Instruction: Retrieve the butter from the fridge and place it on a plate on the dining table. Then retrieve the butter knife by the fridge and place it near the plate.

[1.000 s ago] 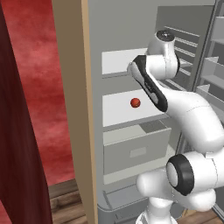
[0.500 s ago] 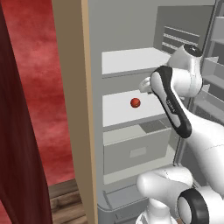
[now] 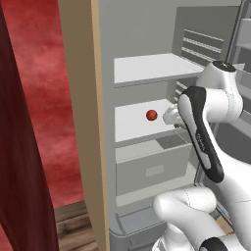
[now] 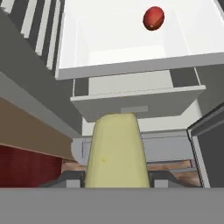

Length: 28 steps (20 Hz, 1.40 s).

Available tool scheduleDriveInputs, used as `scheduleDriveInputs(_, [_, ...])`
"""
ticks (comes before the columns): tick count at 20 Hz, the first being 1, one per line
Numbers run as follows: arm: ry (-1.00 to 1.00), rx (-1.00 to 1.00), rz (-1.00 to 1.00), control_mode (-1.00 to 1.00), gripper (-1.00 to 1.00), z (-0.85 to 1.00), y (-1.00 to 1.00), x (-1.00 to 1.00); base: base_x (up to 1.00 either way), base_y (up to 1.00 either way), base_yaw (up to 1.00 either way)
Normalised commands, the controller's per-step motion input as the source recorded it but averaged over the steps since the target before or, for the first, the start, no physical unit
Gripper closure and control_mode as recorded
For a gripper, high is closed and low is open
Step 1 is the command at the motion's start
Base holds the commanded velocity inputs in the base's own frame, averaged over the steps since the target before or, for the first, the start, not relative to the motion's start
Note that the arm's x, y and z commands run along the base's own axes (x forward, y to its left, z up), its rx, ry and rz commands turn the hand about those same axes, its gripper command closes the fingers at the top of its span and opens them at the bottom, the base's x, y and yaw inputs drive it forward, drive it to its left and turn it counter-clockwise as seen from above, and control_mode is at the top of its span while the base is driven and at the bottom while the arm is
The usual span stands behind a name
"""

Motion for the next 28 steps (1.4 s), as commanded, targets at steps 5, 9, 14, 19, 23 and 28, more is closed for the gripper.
scheduleDriveInputs(5, [0.18,-0.01,-0.31,-1.0,1.0,-0.52,0.0,-0.27,0.0,0.0,0.0])
scheduleDriveInputs(9, [0.18,-0.05,-0.41,-1.0,1.0,-0.27,0.0,0.0,0.0,0.0,0.0])
scheduleDriveInputs(14, [0.07,-0.01,-0.18,-1.0,1.0,-0.07,0.0,0.04,0.0,0.0,0.0])
scheduleDriveInputs(19, [0.0,0.0,0.0,-1.0,1.0,-0.01,0.0,0.0,0.0,0.0,0.0])
scheduleDriveInputs(23, [-0.01,0.0,0.0,-1.0,1.0,0.0,0.0,-0.06,0.0,0.0,0.0])
scheduleDriveInputs(28, [0.0,0.0,0.0,1.0,1.0,0.0,0.0,0.0,-0.57,0.0,-0.15])
